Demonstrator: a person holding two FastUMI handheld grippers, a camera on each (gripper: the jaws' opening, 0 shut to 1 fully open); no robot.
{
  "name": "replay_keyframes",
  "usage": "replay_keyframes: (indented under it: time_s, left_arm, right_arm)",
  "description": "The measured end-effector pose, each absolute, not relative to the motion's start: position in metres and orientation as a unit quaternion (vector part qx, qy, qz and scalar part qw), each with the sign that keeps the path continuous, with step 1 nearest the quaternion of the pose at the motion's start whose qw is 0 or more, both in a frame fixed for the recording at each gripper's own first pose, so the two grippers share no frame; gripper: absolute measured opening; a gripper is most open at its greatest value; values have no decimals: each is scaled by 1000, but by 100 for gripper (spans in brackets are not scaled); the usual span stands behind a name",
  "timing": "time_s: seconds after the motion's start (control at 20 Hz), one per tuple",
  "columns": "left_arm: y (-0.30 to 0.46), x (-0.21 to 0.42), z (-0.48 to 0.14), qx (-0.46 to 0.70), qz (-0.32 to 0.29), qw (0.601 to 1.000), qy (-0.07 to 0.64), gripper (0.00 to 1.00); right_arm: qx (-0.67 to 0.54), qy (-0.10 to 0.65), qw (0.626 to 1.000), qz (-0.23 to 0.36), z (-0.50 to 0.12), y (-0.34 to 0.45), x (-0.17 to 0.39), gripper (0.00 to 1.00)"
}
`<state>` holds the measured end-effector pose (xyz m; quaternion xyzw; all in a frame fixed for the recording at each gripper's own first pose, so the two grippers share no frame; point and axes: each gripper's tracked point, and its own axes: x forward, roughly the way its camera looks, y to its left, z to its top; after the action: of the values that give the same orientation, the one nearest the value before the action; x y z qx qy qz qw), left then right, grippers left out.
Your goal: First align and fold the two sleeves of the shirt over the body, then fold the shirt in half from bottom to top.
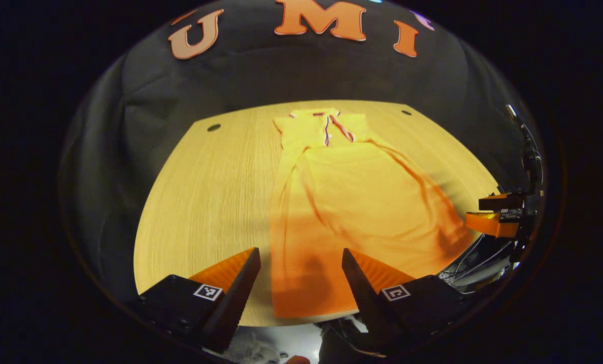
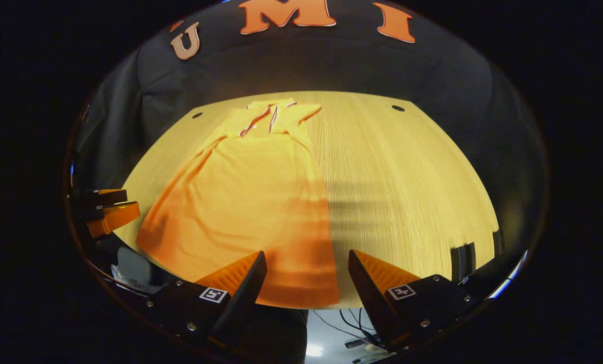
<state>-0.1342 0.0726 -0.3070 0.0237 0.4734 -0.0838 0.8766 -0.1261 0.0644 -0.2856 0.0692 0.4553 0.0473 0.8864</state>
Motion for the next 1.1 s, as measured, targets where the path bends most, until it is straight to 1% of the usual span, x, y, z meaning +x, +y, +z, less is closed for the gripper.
replay_keyframes:
  time_s: [0.2, 0.3, 0.35, 0.4, 0.45, 0.5, 0.55, 0.6, 0.65, 0.75, 0.8, 0.95, 1.1]
  left_arm:
    - [74, -134, -318, -8, -75, 843, 533, 98]
    - [79, -140, -332, -24, -60, 822, 566, 99]
    - [79, -145, -341, -34, -53, 812, 580, 99]
    - [76, -153, -350, -46, -55, 800, 596, 99]
    - [78, -165, -345, -37, -56, 793, 606, 99]
    - [79, -160, -349, -28, -58, 799, 598, 99]
    - [81, -165, -353, -16, -51, 791, 610, 97]
    - [81, -169, -361, 4, -53, 786, 615, 98]
    - [75, -163, -352, 9, -59, 788, 613, 98]
    - [76, -159, -355, 3, -51, 783, 619, 99]
    - [76, -159, -356, -2, -45, 780, 624, 99]
    - [75, -157, -356, -1, -43, 779, 626, 99]
    - [76, -156, -355, -1, -44, 780, 624, 99]
  right_arm:
    - [66, 505, 858, 69, -288, 87, -134, 96]
    - [60, 522, 848, 67, -288, 88, -135, 93]
    - [58, 532, 842, 66, -291, 87, -139, 89]
    - [51, 541, 837, 66, -292, 87, -142, 87]
    - [42, 546, 834, 66, -295, 85, -144, 85]
    - [36, 545, 835, 67, -296, 84, -142, 80]
    - [36, 551, 831, 64, -297, 83, -143, 84]
    - [42, 553, 830, 61, -294, 82, -144, 84]
    - [50, 549, 832, 57, -291, 84, -141, 84]
    - [56, 554, 829, 43, -295, 79, -142, 82]
    - [56, 565, 822, 40, -296, 77, -147, 82]
    - [56, 568, 820, 35, -296, 74, -146, 81]
    - [43, 556, 830, 24, -292, 63, -139, 81]
